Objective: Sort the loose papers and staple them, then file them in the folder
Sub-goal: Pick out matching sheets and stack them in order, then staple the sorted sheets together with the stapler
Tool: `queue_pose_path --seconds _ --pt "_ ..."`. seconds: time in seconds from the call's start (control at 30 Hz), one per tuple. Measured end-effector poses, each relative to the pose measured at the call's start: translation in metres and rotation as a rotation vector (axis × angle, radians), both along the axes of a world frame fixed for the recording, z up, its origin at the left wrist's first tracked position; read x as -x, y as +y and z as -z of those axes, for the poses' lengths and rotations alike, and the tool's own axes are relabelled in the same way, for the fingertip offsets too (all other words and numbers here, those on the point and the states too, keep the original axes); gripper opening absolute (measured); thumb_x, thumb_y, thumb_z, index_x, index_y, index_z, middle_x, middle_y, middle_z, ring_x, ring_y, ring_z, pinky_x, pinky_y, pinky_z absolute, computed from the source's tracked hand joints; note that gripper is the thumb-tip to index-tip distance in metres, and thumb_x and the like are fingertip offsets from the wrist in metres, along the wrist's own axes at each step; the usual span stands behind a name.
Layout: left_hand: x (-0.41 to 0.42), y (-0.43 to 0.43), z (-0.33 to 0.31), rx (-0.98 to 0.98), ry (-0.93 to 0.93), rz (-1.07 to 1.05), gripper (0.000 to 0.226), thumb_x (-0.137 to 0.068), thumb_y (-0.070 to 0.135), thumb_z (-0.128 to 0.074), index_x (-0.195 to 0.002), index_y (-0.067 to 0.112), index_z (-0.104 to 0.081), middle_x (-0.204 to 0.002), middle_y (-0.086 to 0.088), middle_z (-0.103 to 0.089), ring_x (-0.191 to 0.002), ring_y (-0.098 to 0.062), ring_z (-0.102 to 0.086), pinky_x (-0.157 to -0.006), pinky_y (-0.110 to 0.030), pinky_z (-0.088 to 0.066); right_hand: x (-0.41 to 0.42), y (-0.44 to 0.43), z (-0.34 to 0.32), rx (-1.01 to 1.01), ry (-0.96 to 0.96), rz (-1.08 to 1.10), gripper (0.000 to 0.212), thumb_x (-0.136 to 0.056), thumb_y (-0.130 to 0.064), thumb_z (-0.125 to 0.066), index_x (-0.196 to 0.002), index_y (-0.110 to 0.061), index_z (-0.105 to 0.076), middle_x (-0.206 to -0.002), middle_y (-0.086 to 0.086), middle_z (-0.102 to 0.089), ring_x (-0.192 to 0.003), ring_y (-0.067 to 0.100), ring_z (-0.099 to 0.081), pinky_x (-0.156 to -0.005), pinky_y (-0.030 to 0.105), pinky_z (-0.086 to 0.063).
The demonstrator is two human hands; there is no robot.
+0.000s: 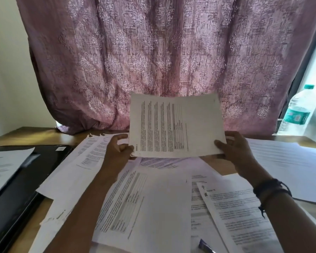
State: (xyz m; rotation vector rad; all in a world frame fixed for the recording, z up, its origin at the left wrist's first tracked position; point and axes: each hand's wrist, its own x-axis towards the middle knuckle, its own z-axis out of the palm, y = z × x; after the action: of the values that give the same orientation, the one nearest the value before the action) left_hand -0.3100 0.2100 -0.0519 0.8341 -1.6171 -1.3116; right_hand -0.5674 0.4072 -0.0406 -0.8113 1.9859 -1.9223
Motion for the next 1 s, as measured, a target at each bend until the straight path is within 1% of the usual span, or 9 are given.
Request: queue_pose_path --seconds 0.13,0.2,0.3,0.37,0.43,0.5,0.67,0.83,1.0 --pt "-0.005 0.005 -0.006 -0.211 -0.047 0.099 0.03 -0.087 -0.013 -0.056 -0.107 0.009 -0.053 -0.094 -0.018 -0.068 -0.074 -0.027 -0.069 -0.06 -0.033 -0.061 0.002 0.013 -0.003 -0.131 -0.109 -0.081 0.021 -0.088 0.008 -0.061 -0.108 0.009 -0.058 -0.089 0.017 -0.064 -0.072 0.025 -0.066 -0.051 0.025 -0.058" --pt "-0.004 0.008 -0.004 -0.239 -0.161 0.145 0.019 -0.088 -0.012 -0.053 -0.097 0.002 -0.063 -0.094 -0.021 -0.068 -0.067 -0.027 -0.069 -0.061 -0.033 -0.061 0.005 0.012 0.005 -0.286 -0.149 -0.049 0.018 -0.087 0.007 -0.063 -0.104 0.011 -0.058 -0.089 0.022 -0.064 -0.068 0.028 -0.067 -0.056 0.032 -0.061" --pt "0.0 0.008 0.0 -0.264 -0.242 0.172 0.018 -0.092 -0.007 -0.051 -0.094 -0.006 -0.069 -0.09 -0.02 -0.068 -0.052 -0.016 -0.067 -0.053 -0.023 -0.058 0.01 0.005 0.006 -0.685 0.308 0.085 0.037 -0.084 -0.023 -0.073 -0.109 0.0 -0.059 -0.111 0.014 -0.062 -0.091 0.028 -0.061 -0.077 0.036 -0.052" --pt "0.002 0.007 0.0 -0.303 -0.226 0.178 0.014 -0.089 -0.003 -0.057 -0.095 -0.009 -0.069 -0.088 -0.025 -0.068 -0.049 -0.018 -0.064 -0.051 -0.023 -0.056 -0.001 0.005 -0.015 -0.689 0.607 0.099 0.029 -0.084 -0.03 -0.072 -0.093 -0.004 -0.064 -0.089 0.007 -0.062 -0.079 0.021 -0.058 -0.076 0.034 -0.046" --pt "0.001 0.008 -0.001 -0.367 -0.168 0.186 0.019 -0.084 0.002 -0.065 -0.097 -0.011 -0.068 -0.09 -0.027 -0.068 -0.055 -0.022 -0.062 -0.051 -0.024 -0.056 -0.021 0.009 -0.038 -0.56 0.643 -0.043 0.03 -0.086 -0.028 -0.071 -0.069 -0.006 -0.059 -0.063 0.001 -0.058 -0.059 0.015 -0.054 -0.069 0.034 -0.05" --pt "0.001 0.006 -0.003 -0.402 -0.113 0.216 0.024 -0.087 0.008 -0.064 -0.104 -0.008 -0.066 -0.095 -0.022 -0.069 -0.066 -0.024 -0.063 -0.053 -0.024 -0.057 -0.054 0.011 -0.057 -0.558 0.631 -0.278 0.024 -0.087 -0.03 -0.07 -0.077 -0.009 -0.066 -0.067 0.004 -0.066 -0.059 0.016 -0.062 -0.067 0.028 -0.057" --pt "-0.004 0.009 -0.003 -0.392 -0.134 0.293 0.024 -0.081 -0.005 -0.066 -0.105 -0.01 -0.066 -0.101 -0.019 -0.07 -0.079 -0.023 -0.068 -0.065 -0.024 -0.06 -0.133 0.046 -0.065 -1.035 0.855 -0.725 0.052 -0.08 -0.063 -0.061 -0.103 -0.017 -0.069 -0.095 -0.004 -0.071 -0.078 0.007 -0.066 -0.065 0.011 -0.049" --pt "-0.005 0.009 -0.003 -0.418 -0.107 0.309 0.023 -0.082 -0.009 -0.064 -0.104 -0.007 -0.067 -0.105 -0.018 -0.068 -0.089 -0.026 -0.067 -0.069 -0.026 -0.06 -0.158 0.098 -0.04 -1.303 0.798 -0.807 0.073 -0.064 -0.075 -0.066 -0.121 -0.031 -0.048 -0.113 -0.014 -0.054 -0.09 0.002 -0.049 -0.073 0.019 -0.045" --pt "-0.005 0.01 -0.004 -0.411 -0.114 0.332 0.022 -0.083 -0.009 -0.063 -0.104 -0.006 -0.068 -0.106 -0.017 -0.068 -0.087 -0.026 -0.067 -0.072 -0.03 -0.06 -0.161 0.108 -0.029 -1.204 0.798 -0.733 0.052 -0.073 -0.065 -0.068 -0.103 -0.025 -0.057 -0.1 -0.008 -0.059 -0.088 0.01 -0.054 -0.071 0.026 -0.047"
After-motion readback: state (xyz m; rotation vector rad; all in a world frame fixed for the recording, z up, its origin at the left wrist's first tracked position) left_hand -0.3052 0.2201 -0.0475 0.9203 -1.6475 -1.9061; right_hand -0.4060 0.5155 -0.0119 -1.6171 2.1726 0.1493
